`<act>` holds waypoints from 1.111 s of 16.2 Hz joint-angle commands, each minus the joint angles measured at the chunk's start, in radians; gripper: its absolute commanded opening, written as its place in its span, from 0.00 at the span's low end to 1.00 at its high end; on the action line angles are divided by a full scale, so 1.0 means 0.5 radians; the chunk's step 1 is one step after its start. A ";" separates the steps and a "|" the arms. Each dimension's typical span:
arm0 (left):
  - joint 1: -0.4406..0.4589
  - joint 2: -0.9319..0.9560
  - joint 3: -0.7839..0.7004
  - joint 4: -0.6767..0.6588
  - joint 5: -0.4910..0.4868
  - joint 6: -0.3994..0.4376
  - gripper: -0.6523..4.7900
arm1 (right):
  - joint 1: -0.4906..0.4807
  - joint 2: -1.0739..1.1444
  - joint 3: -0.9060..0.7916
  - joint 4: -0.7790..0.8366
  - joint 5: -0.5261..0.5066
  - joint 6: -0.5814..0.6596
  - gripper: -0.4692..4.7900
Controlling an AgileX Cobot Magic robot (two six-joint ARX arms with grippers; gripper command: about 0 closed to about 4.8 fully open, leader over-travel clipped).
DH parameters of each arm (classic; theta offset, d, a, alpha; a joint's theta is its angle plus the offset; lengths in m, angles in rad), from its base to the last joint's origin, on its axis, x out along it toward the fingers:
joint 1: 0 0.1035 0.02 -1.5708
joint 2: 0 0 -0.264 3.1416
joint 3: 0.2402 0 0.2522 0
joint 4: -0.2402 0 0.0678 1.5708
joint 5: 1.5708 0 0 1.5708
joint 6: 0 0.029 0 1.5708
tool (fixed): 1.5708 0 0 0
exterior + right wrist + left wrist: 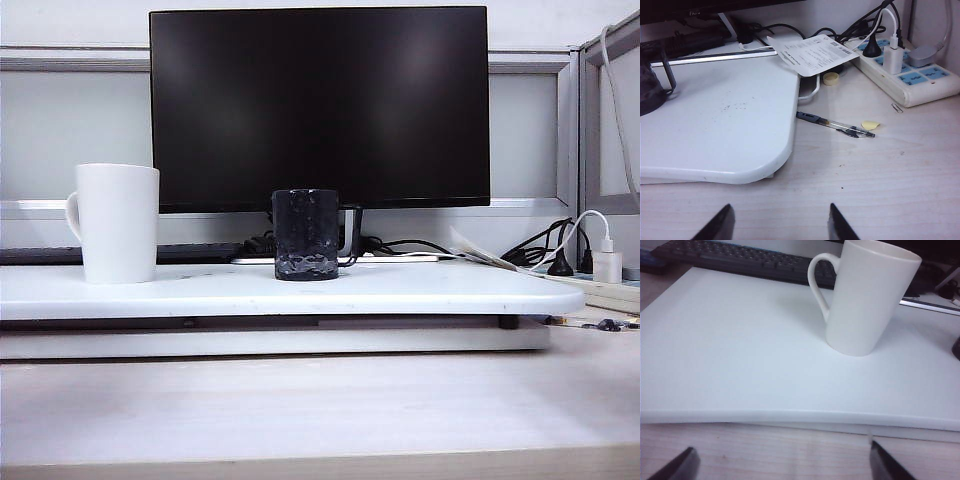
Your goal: Carefully pick up the black cup and pour some water from the black cup into the white cup.
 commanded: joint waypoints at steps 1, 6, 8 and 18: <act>-0.003 -0.001 -0.009 0.011 0.004 0.008 1.00 | 0.001 -0.001 -0.014 0.037 0.005 -0.003 0.55; -0.005 -0.001 -0.009 0.008 0.192 -0.076 1.00 | -0.001 -0.001 -0.014 0.085 0.038 -0.013 0.55; -0.005 -0.001 -0.009 0.010 0.172 -0.075 1.00 | 0.006 -0.001 -0.014 0.111 0.021 -0.013 0.55; -0.005 -0.001 -0.007 0.380 0.042 0.076 0.97 | 0.005 -0.001 -0.014 0.432 0.249 -0.015 0.12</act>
